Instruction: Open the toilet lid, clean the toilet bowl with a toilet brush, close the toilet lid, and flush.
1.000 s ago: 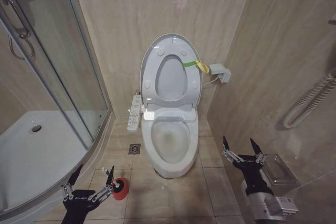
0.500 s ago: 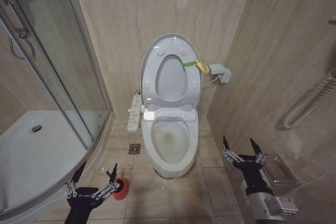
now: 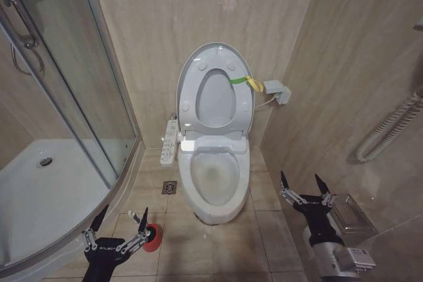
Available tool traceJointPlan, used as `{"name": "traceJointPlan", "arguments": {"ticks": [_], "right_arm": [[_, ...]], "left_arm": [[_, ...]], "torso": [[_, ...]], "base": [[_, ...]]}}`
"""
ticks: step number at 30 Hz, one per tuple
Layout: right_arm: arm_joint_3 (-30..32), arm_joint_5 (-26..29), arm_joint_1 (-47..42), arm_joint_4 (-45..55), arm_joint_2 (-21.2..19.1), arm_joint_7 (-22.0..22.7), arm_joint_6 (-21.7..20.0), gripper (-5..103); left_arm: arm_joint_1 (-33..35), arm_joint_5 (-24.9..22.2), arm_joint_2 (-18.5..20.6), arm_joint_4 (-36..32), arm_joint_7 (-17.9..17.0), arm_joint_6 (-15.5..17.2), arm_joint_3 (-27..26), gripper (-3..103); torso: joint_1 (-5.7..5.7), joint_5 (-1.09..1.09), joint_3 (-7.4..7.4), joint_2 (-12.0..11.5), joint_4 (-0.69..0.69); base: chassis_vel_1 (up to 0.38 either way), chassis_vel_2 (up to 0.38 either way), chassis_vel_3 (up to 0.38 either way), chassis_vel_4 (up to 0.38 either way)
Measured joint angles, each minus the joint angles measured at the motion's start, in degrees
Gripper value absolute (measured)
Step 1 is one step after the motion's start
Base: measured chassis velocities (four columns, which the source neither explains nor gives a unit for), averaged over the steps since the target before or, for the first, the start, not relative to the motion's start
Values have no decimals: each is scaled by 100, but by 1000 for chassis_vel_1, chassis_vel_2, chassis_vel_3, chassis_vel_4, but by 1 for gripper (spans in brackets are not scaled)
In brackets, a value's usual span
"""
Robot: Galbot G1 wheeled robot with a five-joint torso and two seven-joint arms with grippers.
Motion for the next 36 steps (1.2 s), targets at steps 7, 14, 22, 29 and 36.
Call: {"name": "traceJointPlan", "arguments": {"ticks": [7, 14, 22, 29, 36], "right_arm": [[0, 0, 0, 0, 0, 0, 0, 100], [0, 0, 0, 0, 0, 0, 0, 100], [0, 0, 0, 0, 0, 0, 0, 100], [0, 0, 0, 0, 0, 0, 0, 100], [0, 0, 0, 0, 0, 0, 0, 100]], "left_arm": [[4, 20, -4, 0, 5, -17, 9, 100], [4, 27, 4, 0, 5, -19, 13, 100], [2, 27, 9, 0, 4, -17, 9, 100], [6, 88, -4, 0, -31, 7, 64, 100], [8, 92, -5, 0, -34, 10, 67, 100]], "torso": [[0, 0, 0, 0, 0], [0, 0, 0, 0, 0], [0, 0, 0, 0, 0], [0, 0, 0, 0, 0], [0, 0, 0, 0, 0]], "base": [[0, 0, 0, 0], [0, 0, 0, 0], [0, 0, 0, 0], [0, 0, 0, 0], [0, 0, 0, 0]]}}
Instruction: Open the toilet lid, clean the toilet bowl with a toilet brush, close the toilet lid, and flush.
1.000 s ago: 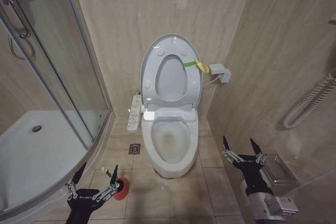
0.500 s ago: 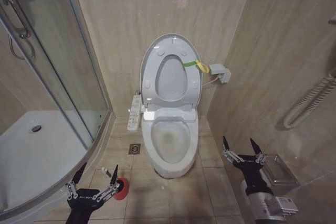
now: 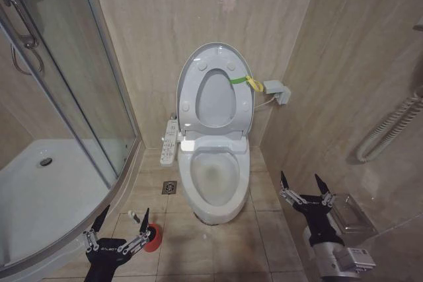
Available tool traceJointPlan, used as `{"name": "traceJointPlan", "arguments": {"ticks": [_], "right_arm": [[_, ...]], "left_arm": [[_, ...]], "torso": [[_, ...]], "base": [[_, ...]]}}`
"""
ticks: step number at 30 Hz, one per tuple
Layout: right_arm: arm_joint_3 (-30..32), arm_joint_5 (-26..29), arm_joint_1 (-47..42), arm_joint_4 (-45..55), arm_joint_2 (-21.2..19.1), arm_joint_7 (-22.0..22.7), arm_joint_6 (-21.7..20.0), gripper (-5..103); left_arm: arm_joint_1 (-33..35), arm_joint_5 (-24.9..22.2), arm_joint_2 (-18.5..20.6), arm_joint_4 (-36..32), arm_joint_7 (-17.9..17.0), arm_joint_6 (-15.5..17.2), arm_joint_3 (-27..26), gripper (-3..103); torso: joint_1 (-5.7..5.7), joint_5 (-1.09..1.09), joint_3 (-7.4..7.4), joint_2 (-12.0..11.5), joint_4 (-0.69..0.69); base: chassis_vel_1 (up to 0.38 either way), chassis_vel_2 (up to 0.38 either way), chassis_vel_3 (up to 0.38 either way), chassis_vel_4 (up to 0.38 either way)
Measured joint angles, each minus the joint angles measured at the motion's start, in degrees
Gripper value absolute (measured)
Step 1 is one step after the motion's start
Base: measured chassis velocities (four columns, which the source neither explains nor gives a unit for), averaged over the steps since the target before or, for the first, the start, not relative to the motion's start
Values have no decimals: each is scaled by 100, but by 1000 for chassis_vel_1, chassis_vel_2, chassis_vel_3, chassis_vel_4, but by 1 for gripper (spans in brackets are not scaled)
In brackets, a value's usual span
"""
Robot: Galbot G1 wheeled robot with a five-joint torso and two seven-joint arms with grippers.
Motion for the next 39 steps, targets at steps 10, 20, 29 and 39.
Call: {"name": "traceJointPlan", "arguments": {"ticks": [10, 20, 29, 39], "right_arm": [[0, 0, 0, 0, 0, 0, 0, 100], [0, 0, 0, 0, 0, 0, 0, 100], [0, 0, 0, 0, 0, 0, 0, 100], [0, 0, 0, 0, 0, 0, 0, 100]], "left_arm": [[2, 0, 0, 0, 0, 4, 1, 100], [3, 0, 0, 0, 0, 4, 0, 100], [3, -1, 0, 0, 0, 5, 0, 100], [2, -2, 0, 0, 0, 5, 0, 100]], "torso": [[0, 0, 0, 0, 0], [0, 0, 0, 0, 0], [0, 0, 0, 0, 0], [0, 0, 0, 0, 0]], "base": [[0, 0, 0, 0], [0, 0, 0, 0], [0, 0, 0, 0], [0, 0, 0, 0]]}}
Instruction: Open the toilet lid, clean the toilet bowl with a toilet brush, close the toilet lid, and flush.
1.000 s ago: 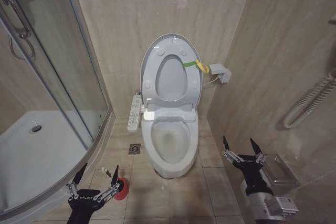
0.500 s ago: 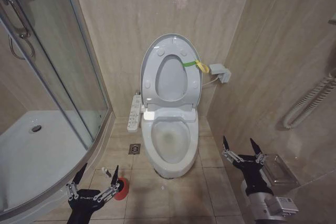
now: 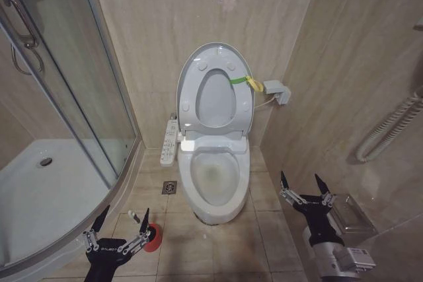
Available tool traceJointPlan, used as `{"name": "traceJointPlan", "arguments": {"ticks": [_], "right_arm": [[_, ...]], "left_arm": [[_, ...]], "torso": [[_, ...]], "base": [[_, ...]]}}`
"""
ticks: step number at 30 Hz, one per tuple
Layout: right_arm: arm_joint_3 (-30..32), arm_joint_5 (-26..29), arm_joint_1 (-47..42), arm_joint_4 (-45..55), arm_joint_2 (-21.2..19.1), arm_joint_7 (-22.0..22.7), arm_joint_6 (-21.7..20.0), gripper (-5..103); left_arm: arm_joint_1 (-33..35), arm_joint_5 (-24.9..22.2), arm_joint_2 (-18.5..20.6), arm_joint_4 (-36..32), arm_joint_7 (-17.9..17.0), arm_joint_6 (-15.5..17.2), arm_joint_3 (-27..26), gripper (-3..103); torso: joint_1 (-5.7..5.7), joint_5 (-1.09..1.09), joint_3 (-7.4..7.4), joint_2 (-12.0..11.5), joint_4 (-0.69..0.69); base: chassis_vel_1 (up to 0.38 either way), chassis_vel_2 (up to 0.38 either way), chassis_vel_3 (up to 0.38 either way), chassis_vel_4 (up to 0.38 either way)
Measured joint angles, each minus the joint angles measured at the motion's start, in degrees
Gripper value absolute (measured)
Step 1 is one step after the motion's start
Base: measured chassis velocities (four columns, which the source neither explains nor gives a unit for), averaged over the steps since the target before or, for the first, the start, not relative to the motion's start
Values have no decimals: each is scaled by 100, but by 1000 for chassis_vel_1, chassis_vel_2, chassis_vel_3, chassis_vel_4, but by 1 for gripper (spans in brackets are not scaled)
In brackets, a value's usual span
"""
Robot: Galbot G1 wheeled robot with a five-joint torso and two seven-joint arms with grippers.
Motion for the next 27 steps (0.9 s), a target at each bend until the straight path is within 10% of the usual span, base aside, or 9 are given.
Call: {"name": "traceJointPlan", "arguments": {"ticks": [27], "right_arm": [[0, 0, 0, 0, 0, 0, 0, 100]], "left_arm": [[0, 0, 0, 0, 0, 0, 0, 100]], "torso": [[0, 0, 0, 0, 0]], "base": [[0, 0, 0, 0]]}}
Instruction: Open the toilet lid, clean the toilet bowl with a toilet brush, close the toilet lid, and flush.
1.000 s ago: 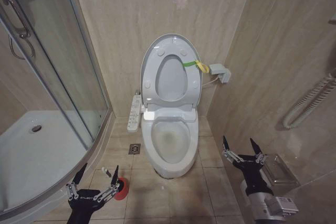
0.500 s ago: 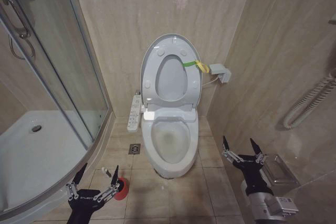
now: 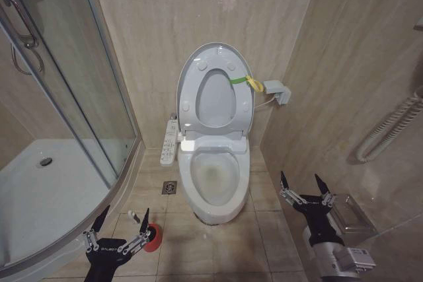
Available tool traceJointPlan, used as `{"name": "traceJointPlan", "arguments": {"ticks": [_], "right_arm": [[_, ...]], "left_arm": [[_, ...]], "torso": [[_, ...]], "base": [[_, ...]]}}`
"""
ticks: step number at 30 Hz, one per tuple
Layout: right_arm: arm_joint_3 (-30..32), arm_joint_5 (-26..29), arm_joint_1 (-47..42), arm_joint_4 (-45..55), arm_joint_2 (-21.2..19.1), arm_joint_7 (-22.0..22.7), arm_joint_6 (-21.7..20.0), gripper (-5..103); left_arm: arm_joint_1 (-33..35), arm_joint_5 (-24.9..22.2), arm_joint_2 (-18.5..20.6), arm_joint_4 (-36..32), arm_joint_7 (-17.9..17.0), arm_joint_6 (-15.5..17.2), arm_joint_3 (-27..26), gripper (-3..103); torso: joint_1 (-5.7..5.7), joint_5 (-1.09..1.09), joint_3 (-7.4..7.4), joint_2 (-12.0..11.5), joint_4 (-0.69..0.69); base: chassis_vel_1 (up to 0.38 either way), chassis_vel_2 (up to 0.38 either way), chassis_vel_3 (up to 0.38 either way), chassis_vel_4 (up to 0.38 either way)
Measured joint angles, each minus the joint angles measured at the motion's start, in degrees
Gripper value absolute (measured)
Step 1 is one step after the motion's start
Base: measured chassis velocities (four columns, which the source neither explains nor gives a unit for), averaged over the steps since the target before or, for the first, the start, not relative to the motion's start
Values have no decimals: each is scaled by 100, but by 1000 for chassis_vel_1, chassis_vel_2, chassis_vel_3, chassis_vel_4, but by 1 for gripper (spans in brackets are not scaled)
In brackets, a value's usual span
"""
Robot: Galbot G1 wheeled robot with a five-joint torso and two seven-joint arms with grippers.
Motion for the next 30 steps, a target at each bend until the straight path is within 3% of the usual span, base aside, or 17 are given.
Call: {"name": "traceJointPlan", "arguments": {"ticks": [30], "right_arm": [[0, 0, 0, 0, 0, 0, 0, 100]], "left_arm": [[0, 0, 0, 0, 0, 0, 0, 100]], "torso": [[0, 0, 0, 0, 0]], "base": [[0, 0, 0, 0]]}}
